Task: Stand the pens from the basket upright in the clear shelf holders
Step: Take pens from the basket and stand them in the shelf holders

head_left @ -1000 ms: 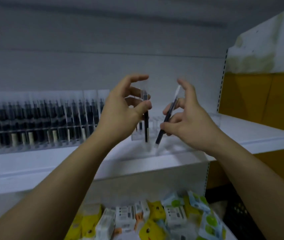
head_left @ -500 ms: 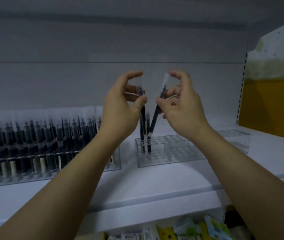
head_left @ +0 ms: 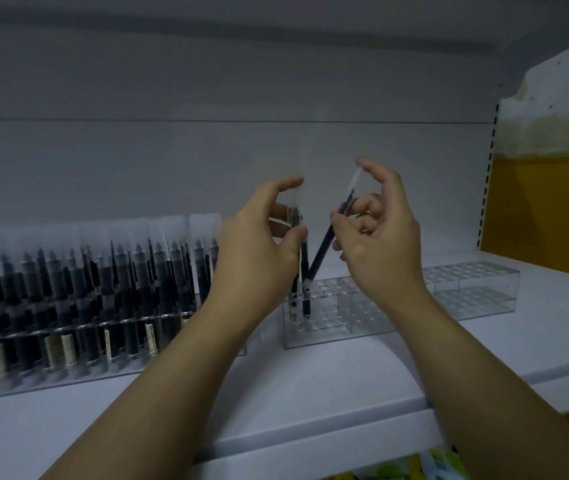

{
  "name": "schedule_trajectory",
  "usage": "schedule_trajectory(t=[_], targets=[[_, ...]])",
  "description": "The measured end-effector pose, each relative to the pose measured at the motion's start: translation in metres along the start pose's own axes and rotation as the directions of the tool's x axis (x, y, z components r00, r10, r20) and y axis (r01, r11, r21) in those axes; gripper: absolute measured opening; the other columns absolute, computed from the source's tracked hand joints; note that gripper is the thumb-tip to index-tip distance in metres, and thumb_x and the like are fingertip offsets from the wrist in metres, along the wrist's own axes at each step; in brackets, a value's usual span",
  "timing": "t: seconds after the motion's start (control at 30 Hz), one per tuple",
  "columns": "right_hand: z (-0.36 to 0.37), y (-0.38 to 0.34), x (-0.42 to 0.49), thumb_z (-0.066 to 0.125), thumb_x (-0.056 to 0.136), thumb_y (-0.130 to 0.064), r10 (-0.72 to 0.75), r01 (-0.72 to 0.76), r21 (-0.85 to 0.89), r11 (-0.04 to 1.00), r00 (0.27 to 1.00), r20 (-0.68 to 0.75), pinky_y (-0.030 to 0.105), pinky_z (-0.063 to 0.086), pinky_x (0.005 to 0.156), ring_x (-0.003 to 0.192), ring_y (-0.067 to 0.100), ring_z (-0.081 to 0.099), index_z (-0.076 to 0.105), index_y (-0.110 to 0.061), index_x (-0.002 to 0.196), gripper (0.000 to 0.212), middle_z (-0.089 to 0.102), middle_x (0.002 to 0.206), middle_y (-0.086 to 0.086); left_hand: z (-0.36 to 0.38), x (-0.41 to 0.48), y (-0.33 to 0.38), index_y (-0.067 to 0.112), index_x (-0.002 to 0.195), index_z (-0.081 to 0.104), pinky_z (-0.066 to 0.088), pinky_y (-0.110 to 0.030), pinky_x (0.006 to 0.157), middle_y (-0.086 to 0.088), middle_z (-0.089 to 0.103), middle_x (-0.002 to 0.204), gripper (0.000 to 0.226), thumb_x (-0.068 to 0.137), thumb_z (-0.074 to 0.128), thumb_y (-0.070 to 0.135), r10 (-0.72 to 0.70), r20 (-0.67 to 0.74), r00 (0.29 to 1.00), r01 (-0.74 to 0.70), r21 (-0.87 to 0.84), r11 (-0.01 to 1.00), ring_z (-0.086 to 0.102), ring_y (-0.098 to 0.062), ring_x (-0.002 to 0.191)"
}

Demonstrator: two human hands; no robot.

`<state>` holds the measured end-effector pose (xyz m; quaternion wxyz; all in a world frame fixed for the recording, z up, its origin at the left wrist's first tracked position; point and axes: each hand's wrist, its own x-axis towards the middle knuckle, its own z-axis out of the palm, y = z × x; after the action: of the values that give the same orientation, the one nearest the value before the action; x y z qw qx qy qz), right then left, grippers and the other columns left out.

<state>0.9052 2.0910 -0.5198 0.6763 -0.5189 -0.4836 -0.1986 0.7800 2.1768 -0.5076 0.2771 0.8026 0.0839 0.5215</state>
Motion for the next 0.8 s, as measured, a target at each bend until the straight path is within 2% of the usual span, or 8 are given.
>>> schedule_trajectory(t=[0.07, 0.17, 0.3, 0.37, 0.47, 0.57, 0.7, 0.8], targets=[[-0.001, 0.001, 0.001, 0.065, 0.087, -0.002, -0.024, 0.024, -0.017, 1.000, 1.000, -0.001, 0.025, 0.057, 0.057, 0.059, 0.021, 0.059, 0.044, -0.032, 0.136, 0.061, 0.058, 0.073, 0.004, -0.001, -0.001, -0.002, 0.046, 0.123, 0.050, 0.044, 0.001, 0.062, 0.013, 0.060, 0.093, 0.048, 0.089, 0.067, 0.016, -0.013, 0.025, 1.000, 0.012, 0.023, 1.000, 0.061, 0.004, 0.080], [0.000, 0.005, 0.000, 0.067, 0.085, -0.003, -0.050, 0.052, -0.044, 0.998, 0.998, 0.034, 0.012, 0.049, 0.058, 0.055, 0.008, 0.053, 0.047, -0.033, 0.135, 0.062, 0.056, 0.074, 0.001, -0.001, -0.003, -0.002, 0.042, 0.125, 0.050, 0.044, 0.001, 0.065, 0.013, 0.058, 0.090, 0.046, 0.091, 0.064, 0.013, 0.001, 0.046, 0.999, -0.004, 0.067, 0.998, 0.059, 0.003, 0.082], [0.007, 0.005, -0.008, 0.068, 0.085, -0.007, -0.053, 0.074, -0.114, 0.991, 0.982, 0.180, 0.007, 0.044, 0.058, 0.063, 0.006, 0.054, 0.047, -0.039, 0.134, 0.061, 0.053, 0.074, -0.007, 0.001, -0.006, -0.002, 0.036, 0.131, 0.046, 0.048, -0.016, 0.071, 0.006, 0.053, 0.097, 0.051, 0.091, 0.060, 0.007, 0.037, 0.036, 0.999, -0.041, 0.130, 0.991, 0.055, -0.005, 0.086], [0.009, 0.005, -0.011, 0.066, 0.086, -0.011, -0.050, 0.092, -0.170, 0.981, 0.970, 0.237, 0.009, 0.045, 0.056, 0.065, 0.008, 0.055, 0.047, -0.044, 0.131, 0.060, 0.054, 0.075, -0.009, 0.001, -0.006, -0.003, 0.037, 0.132, 0.045, 0.049, -0.019, 0.070, 0.006, 0.052, 0.096, 0.053, 0.091, 0.059, 0.006, 0.049, 0.034, 0.998, -0.053, 0.154, 0.987, 0.055, -0.005, 0.084], [0.008, 0.006, -0.013, 0.063, 0.087, -0.017, -0.036, 0.106, -0.246, 0.963, 0.962, 0.271, 0.015, 0.047, 0.057, 0.068, 0.008, 0.057, 0.048, -0.044, 0.129, 0.052, 0.057, 0.076, -0.012, 0.002, -0.007, -0.006, 0.038, 0.134, 0.043, 0.048, -0.010, 0.065, 0.011, 0.051, 0.090, 0.055, 0.092, 0.059, 0.007, 0.030, 0.039, 0.999, -0.036, 0.149, 0.988, 0.057, -0.001, 0.082], [0.008, 0.007, -0.017, 0.063, 0.088, -0.018, -0.033, 0.105, -0.261, 0.960, 0.964, 0.265, 0.021, 0.051, 0.059, 0.069, 0.006, 0.058, 0.044, -0.044, 0.131, 0.054, 0.056, 0.077, -0.015, 0.003, -0.009, -0.008, 0.037, 0.131, 0.045, 0.045, -0.003, 0.062, 0.010, 0.054, 0.088, 0.052, 0.091, 0.061, 0.008, -0.003, 0.064, 0.998, -0.007, 0.152, 0.988, 0.056, 0.006, 0.082], [0.006, 0.006, -0.019, 0.063, 0.089, -0.023, -0.027, 0.107, -0.286, 0.952, 0.962, 0.272, 0.031, 0.055, 0.064, 0.068, 0.005, 0.059, 0.041, -0.044, 0.133, 0.054, 0.056, 0.075, -0.014, 0.005, -0.012, -0.008, 0.037, 0.128, 0.045, 0.051, -0.014, 0.060, 0.010, 0.054, 0.088, 0.049, 0.090, 0.059, 0.009, 0.011, 0.061, 0.998, -0.023, 0.193, 0.981, 0.058, 0.000, 0.077], [0.006, 0.006, -0.020, 0.062, 0.089, -0.023, -0.025, 0.117, -0.302, 0.946, 0.956, 0.291, 0.036, 0.056, 0.066, 0.067, 0.006, 0.059, 0.038, -0.045, 0.135, 0.057, 0.056, 0.073, -0.014, 0.006, -0.014, -0.009, 0.036, 0.131, 0.042, 0.054, -0.025, 0.069, 0.008, 0.053, 0.088, 0.054, 0.089, 0.059, 0.007, 0.014, 0.071, 0.997, -0.030, 0.222, 0.975, 0.058, -0.005, 0.080]])
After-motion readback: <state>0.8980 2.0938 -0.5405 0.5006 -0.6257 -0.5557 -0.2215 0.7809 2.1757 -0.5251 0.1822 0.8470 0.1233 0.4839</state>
